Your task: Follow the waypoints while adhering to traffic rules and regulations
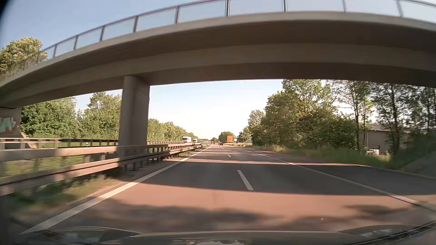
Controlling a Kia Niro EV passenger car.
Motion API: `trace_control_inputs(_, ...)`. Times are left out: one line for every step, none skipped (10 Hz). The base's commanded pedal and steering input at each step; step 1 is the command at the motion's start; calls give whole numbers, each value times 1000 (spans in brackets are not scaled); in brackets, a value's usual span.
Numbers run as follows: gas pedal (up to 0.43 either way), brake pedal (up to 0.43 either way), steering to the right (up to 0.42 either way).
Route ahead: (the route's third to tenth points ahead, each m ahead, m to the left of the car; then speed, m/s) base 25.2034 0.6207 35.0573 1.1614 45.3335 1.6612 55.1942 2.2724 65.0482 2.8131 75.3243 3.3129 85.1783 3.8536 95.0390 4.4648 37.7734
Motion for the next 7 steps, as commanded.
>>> trace_control_inputs(311,12,0)
trace_control_inputs(311,12,-3)
trace_control_inputs(311,12,-5)
trace_control_inputs(311,12,-5)
trace_control_inputs(311,12,-5)
trace_control_inputs(311,12,-5)
trace_control_inputs(311,12,-5)
